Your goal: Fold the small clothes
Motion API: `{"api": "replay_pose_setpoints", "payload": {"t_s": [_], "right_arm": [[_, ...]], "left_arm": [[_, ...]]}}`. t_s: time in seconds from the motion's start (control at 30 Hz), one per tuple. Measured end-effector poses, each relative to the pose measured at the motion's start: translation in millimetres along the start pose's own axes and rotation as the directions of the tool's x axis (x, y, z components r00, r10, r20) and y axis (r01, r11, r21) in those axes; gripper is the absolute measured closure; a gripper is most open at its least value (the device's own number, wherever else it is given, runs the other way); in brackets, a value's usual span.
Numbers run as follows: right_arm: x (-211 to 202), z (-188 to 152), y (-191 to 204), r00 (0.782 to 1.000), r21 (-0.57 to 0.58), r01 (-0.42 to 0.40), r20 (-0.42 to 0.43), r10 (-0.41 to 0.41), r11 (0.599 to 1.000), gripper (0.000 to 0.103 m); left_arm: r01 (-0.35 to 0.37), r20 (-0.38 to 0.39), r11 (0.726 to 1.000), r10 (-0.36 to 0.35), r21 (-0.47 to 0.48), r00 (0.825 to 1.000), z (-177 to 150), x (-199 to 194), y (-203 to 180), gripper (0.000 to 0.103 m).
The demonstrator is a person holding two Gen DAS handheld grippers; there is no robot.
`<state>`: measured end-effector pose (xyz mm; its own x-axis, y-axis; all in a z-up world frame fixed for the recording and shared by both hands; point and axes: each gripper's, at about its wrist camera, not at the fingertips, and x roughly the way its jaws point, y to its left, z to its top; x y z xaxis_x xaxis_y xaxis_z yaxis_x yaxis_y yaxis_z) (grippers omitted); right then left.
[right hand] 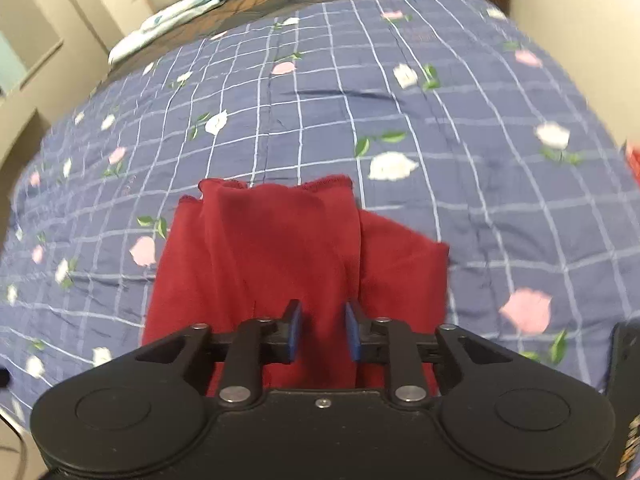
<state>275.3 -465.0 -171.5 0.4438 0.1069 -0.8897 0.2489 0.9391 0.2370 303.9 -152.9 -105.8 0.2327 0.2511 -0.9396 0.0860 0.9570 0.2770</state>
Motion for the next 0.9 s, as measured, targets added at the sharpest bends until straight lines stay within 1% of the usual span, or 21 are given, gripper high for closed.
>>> {"api": "replay_pose_setpoints", "payload": {"t_s": [0.03,0.07,0.1,0.13,0.2,0.27,0.3,0.33,0.37,0.4,0.43,0.47,0.5,0.57,0.6,0.7,0.9], "right_arm": [[1.4,0.2,-4.5,1.0,0.025,-0.016,-0.007,0.016,1.0,0.062],[3.6,0.3,-9.3,0.999,0.054,-0.036,-0.017,0.037,0.998,0.057],[6.0,0.6,-14.6,0.998,0.083,-0.057,-0.024,0.059,0.995,0.05],[8.4,1.1,-19.3,0.997,0.104,-0.069,-0.027,0.072,0.992,0.046],[13.5,4.2,-25.7,0.997,0.13,-0.07,-0.036,0.075,0.989,0.041],[21.2,7.8,-32.5,0.995,0.151,-0.073,-0.06,0.083,0.986,0.042],[24.9,9.4,-35.3,0.994,0.158,-0.072,-0.068,0.083,0.985,0.045],[28.3,10.9,-38.0,0.994,0.166,-0.069,-0.074,0.082,0.984,0.053],[31.7,12.0,-40.9,0.993,0.175,-0.069,-0.084,0.085,0.982,0.058],[35.6,13.0,-43.7,0.991,0.189,-0.068,-0.101,0.088,0.98,0.065],[39.0,13.4,-45.6,0.989,0.202,-0.072,-0.116,0.096,0.977,0.069],[41.3,13.1,-48.0,0.985,0.215,-0.085,-0.132,0.115,0.973,0.07],[43.1,12.4,-49.0,0.98,0.223,-0.101,-0.145,0.135,0.97,0.074],[41.1,9.8,-47.6,0.98,0.202,-0.106,-0.146,0.137,0.974,0.086],[39.3,8.3,-47.2,0.981,0.187,-0.105,-0.144,0.133,0.977,0.094],[32.1,6.6,-51.8,0.981,0.178,-0.123,-0.124,0.146,0.976,0.098],[14.9,6.0,-69.8,0.983,0.177,-0.137,-0.094,0.156,0.975,0.099]], "left_arm": [[-0.003,-0.005,1.0,0.003,0.0,1.0,-1.8,-0.5,-1.3,0.001],[-0.007,-0.009,1.0,0.007,0.001,1.0,-3.5,-0.9,-2.8,0.001],[-0.01,-0.012,1.0,0.01,0.002,1.0,-4.9,-1.8,-4.2,0.001],[-0.015,-0.015,1.0,0.015,0.004,1.0,-6.7,-2.6,-5.7,0.001],[-0.024,-0.02,1.0,0.025,0.004,0.999,-10.2,-4.5,-8.2,0.001],[-0.033,-0.024,0.999,0.033,-0.001,0.999,-13.6,-6.7,-9.8,0.001],[-0.037,-0.027,0.999,0.037,-0.006,0.999,-15.1,-7.6,-10.5,0.001],[-0.041,-0.03,0.999,0.04,-0.01,0.999,-16.6,-8.4,-10.9,0.001],[-0.045,-0.033,0.999,0.044,-0.015,0.998,-18.1,-9.5,-11.5,0.001],[-0.047,-0.035,0.999,0.047,-0.02,0.998,-19.5,-10.3,-12.2,0.001],[-0.049,-0.038,0.998,0.048,-0.025,0.998,-20.9,-11.3,-13.1,0.001],[-0.05,-0.039,0.998,0.049,-0.029,0.998,-22.2,-12.2,-14.1,0.001],[-0.051,-0.04,0.998,0.049,-0.033,0.998,-23.2,-12.9,-15.4,0.001],[-0.052,-0.043,0.998,0.05,-0.04,0.998,-24.6,-14.5,-18.1,0.001],[-0.052,-0.042,0.998,0.05,-0.043,0.998,-25.3,-15.3,-20.0,0.001],[-0.047,-0.042,0.998,0.045,-0.047,0.998,-26.9,-17.3,-26.1,0.001],[-0.031,-0.041,0.999,0.029,-0.04,0.999,-27.4,-18.1,-41.2,0.001]]}}
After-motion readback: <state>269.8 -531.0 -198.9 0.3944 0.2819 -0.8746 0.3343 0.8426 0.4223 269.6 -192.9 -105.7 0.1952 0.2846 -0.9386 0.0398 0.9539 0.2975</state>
